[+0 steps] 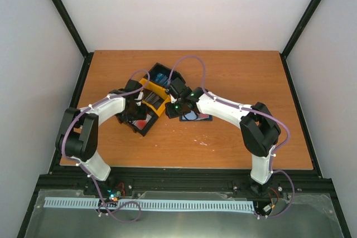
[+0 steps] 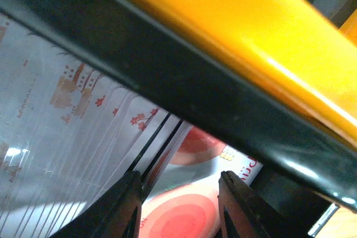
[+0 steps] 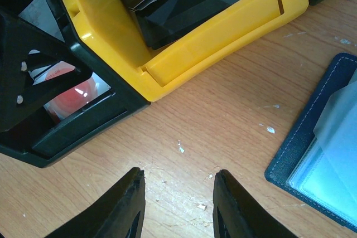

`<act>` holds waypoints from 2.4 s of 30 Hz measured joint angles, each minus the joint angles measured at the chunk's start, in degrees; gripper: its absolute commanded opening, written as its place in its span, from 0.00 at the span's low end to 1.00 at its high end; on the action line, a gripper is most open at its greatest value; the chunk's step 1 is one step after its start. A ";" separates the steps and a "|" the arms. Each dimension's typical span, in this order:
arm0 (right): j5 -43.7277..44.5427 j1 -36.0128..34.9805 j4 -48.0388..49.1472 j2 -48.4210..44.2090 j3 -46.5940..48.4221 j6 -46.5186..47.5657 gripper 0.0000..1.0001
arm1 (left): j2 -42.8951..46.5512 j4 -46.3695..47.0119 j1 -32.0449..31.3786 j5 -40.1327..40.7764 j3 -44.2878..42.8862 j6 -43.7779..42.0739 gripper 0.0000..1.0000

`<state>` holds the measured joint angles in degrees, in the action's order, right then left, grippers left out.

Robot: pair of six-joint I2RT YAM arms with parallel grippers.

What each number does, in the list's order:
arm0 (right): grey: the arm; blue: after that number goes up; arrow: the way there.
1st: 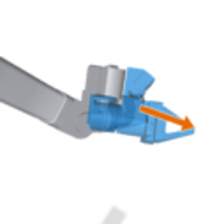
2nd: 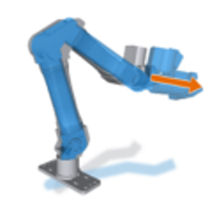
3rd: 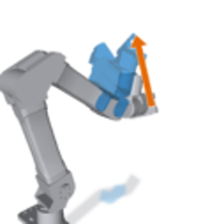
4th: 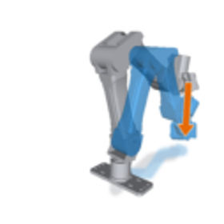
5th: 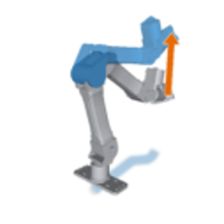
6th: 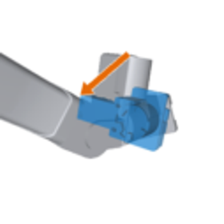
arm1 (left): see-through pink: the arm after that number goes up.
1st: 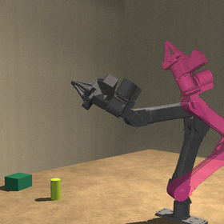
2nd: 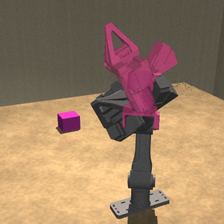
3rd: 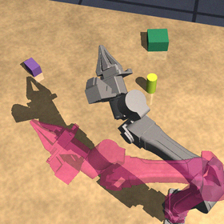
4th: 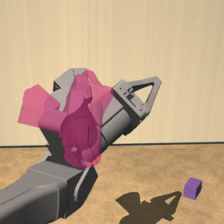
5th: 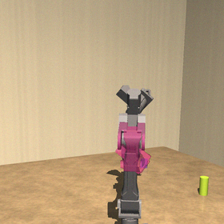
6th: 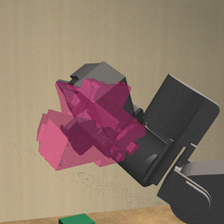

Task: Put the credit cards into the card holder
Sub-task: Pick up the credit card from the storage box.

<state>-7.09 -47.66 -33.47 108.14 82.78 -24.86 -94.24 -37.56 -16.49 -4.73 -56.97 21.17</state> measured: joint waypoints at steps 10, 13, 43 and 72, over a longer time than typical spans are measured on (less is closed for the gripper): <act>0.00 0.00 0.02 0.00 0.00 0.00 0.34 | 1.20 -4.04 0.00 -1.07 -1.14 0.42 0.32; 0.00 0.00 0.02 0.00 0.00 0.00 0.35 | 1.29 -5.05 0.00 -1.77 -1.42 0.63 0.32; 0.24 0.00 0.33 -0.02 -1.16 -0.48 0.34 | 1.77 -8.17 0.04 -20.06 -0.28 1.73 0.29; -9.88 2.10 7.34 -10.93 -4.87 -3.04 0.43 | 15.87 -13.51 0.04 -12.28 -5.57 -0.98 0.01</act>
<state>-16.97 -45.56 -26.13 97.21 77.91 -27.90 -78.37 -51.07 -16.45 -17.02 -62.54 20.18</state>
